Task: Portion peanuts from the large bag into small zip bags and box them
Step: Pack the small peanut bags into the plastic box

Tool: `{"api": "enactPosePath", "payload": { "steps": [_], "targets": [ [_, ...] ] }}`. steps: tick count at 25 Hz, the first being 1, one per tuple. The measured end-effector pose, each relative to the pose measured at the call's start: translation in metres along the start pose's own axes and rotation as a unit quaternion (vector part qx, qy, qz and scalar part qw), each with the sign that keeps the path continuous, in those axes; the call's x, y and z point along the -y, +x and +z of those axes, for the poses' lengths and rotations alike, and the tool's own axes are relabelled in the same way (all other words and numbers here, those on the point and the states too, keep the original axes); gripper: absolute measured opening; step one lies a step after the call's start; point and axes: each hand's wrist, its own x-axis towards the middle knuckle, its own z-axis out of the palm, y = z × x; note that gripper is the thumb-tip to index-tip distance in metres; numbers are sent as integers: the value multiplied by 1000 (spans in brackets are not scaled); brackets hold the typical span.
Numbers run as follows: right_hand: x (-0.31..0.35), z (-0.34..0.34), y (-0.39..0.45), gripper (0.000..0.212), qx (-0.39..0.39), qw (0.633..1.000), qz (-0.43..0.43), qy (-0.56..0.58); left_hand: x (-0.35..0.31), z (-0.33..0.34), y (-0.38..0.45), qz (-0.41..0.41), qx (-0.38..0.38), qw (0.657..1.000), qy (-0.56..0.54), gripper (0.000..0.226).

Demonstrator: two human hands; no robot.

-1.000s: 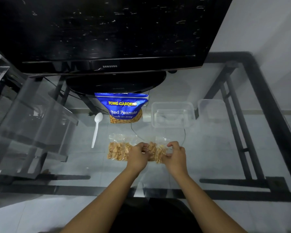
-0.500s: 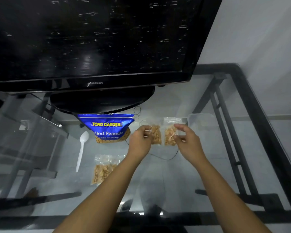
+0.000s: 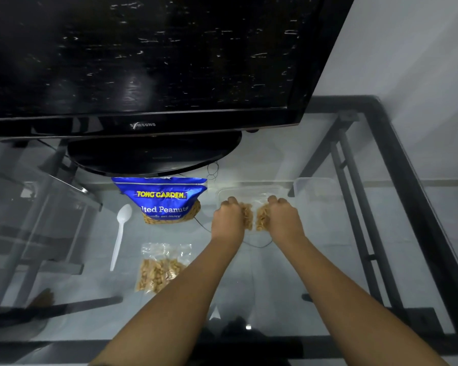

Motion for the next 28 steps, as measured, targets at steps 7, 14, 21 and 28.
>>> {"api": "enactPosePath", "payload": {
  "steps": [7, 14, 21, 28],
  "targets": [
    [28, -15, -39, 24, -97, 983, -124, 92, 55, -40, -30, 35, -92, 988, -118, 20],
    [86, 61, -105, 30, 67, 972, -163, 157, 185, -52, -89, -105, -70, 987, -101, 17],
    [134, 93, -126, 41, 94, 959, -30, 266, 207, -38, -111, -215, 42, 941, -257, 49],
    [137, 101, -128, 44, 82, 944, 12, 319, 210, -34, -104, -174, 65, 932, -310, 26]
  ]
}}
